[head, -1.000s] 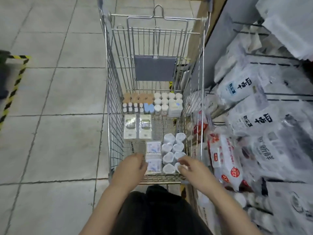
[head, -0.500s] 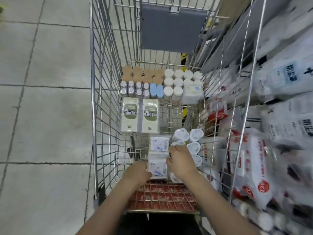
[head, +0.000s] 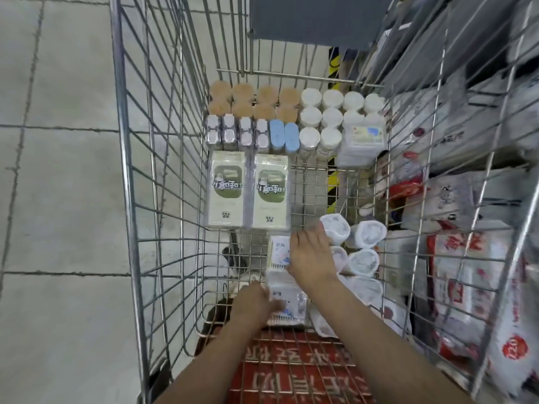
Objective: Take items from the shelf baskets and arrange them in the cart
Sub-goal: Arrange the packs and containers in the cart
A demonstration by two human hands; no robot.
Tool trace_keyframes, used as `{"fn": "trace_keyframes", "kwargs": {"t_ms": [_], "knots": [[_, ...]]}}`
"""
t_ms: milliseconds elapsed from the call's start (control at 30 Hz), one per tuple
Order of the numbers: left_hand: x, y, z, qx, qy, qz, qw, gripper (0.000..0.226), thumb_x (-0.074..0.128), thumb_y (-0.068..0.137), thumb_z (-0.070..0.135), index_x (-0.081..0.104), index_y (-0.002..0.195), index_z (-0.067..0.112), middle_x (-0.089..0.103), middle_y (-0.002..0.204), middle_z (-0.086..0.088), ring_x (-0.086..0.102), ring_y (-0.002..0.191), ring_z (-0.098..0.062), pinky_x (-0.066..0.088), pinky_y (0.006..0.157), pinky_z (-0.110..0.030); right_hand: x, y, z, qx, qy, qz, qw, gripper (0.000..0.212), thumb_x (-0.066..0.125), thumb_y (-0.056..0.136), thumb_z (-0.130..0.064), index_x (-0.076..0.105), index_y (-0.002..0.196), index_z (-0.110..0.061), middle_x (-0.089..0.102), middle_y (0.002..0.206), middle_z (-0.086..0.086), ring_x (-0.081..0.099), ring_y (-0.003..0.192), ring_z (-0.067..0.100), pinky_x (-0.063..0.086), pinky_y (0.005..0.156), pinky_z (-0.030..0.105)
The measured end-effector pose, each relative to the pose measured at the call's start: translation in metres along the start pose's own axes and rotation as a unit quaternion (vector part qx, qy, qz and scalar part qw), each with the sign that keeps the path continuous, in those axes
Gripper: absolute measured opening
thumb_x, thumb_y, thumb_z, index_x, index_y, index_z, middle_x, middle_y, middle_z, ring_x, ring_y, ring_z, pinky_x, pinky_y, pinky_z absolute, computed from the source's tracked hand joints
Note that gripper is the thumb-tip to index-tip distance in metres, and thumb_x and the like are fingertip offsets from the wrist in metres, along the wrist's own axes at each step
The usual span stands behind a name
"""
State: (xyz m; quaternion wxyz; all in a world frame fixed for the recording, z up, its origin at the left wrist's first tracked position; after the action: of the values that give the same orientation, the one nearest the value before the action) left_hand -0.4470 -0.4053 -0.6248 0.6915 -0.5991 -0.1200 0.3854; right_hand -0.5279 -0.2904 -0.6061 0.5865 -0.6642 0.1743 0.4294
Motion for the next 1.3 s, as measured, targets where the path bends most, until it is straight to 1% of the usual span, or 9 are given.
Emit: {"fn": "trace_keyframes", "kwargs": {"t_ms": [100, 267, 333, 533, 700, 833, 1033, 1167, 1300], "knots": [[-0.003, 0.001, -0.002, 0.012, -0.003, 0.009, 1.000, 0.032, 0.074, 0.080, 0.034, 0.045, 0.074, 0.022, 0.053, 0.074, 0.010, 0.045, 0.060, 0.001, 0.028, 0.046, -0.014, 0.000, 0.000, -0.001, 0.015, -0.007, 0.017, 1.000, 0.057, 0.055, 0.094, -0.029, 0.035, 0.137, 0.003, 0.048, 0.131, 0.016, 0.037, 0.129, 0.035, -0.015, 0.113, 0.052], [-0.006, -0.006, -0.002, 0.019, -0.003, 0.020, 1.000, 0.023, 0.072, 0.082, 0.029, 0.053, 0.079, 0.017, 0.065, 0.086, 0.001, 0.061, 0.078, -0.015, 0.043, 0.062, -0.025, -0.004, -0.008, 0.002, 0.016, 0.028, 0.038, 0.999, 0.053, 0.061, 0.088, -0.015, 0.039, 0.134, 0.001, 0.047, 0.128, 0.014, 0.036, 0.128, 0.032, -0.017, 0.114, 0.047], [-0.006, -0.009, -0.003, 0.021, 0.001, 0.021, 1.000, 0.029, 0.071, 0.084, 0.031, 0.047, 0.072, 0.020, 0.058, 0.076, 0.007, 0.055, 0.069, -0.009, 0.036, 0.054, -0.021, -0.005, -0.010, 0.004, 0.012, 0.045, 0.050, 0.998, 0.052, 0.062, 0.087, -0.014, 0.041, 0.133, -0.001, 0.047, 0.128, 0.012, 0.036, 0.128, 0.030, -0.017, 0.114, 0.044], [-0.010, -0.015, -0.006, 0.019, -0.023, -0.012, 0.999, 0.028, 0.072, 0.083, 0.031, 0.046, 0.075, 0.023, 0.058, 0.076, 0.008, 0.055, 0.063, -0.003, 0.036, 0.048, -0.015, -0.011, -0.024, 0.006, 0.006, 0.086, 0.121, 0.989, 0.037, 0.073, 0.071, -0.002, 0.063, 0.106, -0.008, 0.066, 0.103, 0.008, 0.056, 0.107, 0.029, 0.033, 0.110, 0.038], [-0.021, -0.032, -0.008, 0.025, -0.079, -0.007, 0.996, 0.018, 0.073, 0.082, 0.023, 0.056, 0.084, 0.021, 0.066, 0.083, 0.004, 0.064, 0.071, -0.009, 0.052, 0.059, -0.020, -0.019, -0.036, 0.010, 0.022, 0.233, 0.136, 0.963, 0.037, 0.059, 0.081, -0.002, 0.059, 0.115, -0.015, 0.061, 0.117, 0.001, 0.047, 0.117, 0.023, 0.022, 0.094, 0.027], [-0.038, -0.055, -0.010, 0.053, -0.139, 0.025, 0.989, 0.019, 0.072, 0.083, 0.018, 0.062, 0.100, 0.017, 0.067, 0.083, 0.005, 0.065, 0.070, -0.007, 0.053, 0.056, -0.020, -0.040, -0.056, 0.024, 0.105, 0.440, 0.180, 0.873, 0.032, 0.066, 0.080, -0.002, 0.064, 0.109, -0.014, 0.063, 0.103, 0.001, 0.055, 0.099, 0.022, 0.035, 0.080, 0.028], [-0.078, -0.105, -0.003, 0.107, -0.217, 0.087, 0.966, 0.017, 0.069, 0.086, 0.015, 0.060, 0.099, 0.018, 0.065, 0.079, 0.009, 0.059, 0.058, 0.002, 0.041, 0.043, -0.009, -0.068, -0.104, 0.042, 0.220, 0.689, 0.207, 0.659, 0.037, 0.076, 0.077, -0.001, 0.055, 0.096, -0.026, 0.058, 0.093, -0.015, 0.056, 0.078, -0.009, 0.042, 0.056, 0.002], [-0.112, -0.154, 0.009, 0.159, -0.241, 0.099, 0.952, 0.017, 0.070, 0.085, 0.019, 0.065, 0.102, 0.017, 0.070, 0.096, 0.001, 0.066, 0.074, -0.005, 0.049, 0.057, -0.015, -0.093, -0.157, 0.053, 0.280, 0.753, 0.236, 0.547, 0.033, 0.079, 0.076, -0.010, 0.055, 0.083, -0.031, 0.062, 0.085, -0.010, 0.061, 0.057, -0.006, 0.041, 0.045, 0.006], [-0.145, -0.195, 0.023, 0.191, -0.286, 0.078, 0.936, 0.035, 0.072, 0.083, 0.027, 0.063, 0.114, 0.015, 0.069, 0.110, -0.002, 0.067, 0.096, -0.018, 0.055, 0.083, -0.036, -0.106, -0.218, 0.050, 0.304, 0.822, 0.248, 0.412, 0.035, 0.077, 0.077, -0.008, 0.064, 0.109, -0.011, 0.072, 0.092, 0.002, 0.071, 0.074, 0.010, 0.056, 0.061, 0.022]]}}
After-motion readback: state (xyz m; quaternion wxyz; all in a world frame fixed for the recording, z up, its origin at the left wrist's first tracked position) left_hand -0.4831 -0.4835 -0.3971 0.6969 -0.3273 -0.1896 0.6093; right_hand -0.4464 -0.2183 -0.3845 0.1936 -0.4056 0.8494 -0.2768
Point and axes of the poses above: each hand's wrist, its own y-axis towards the middle knuckle, its own x-axis out of the palm, z = x × y, the point moved 4 cm from there along y, towards the middle knuckle
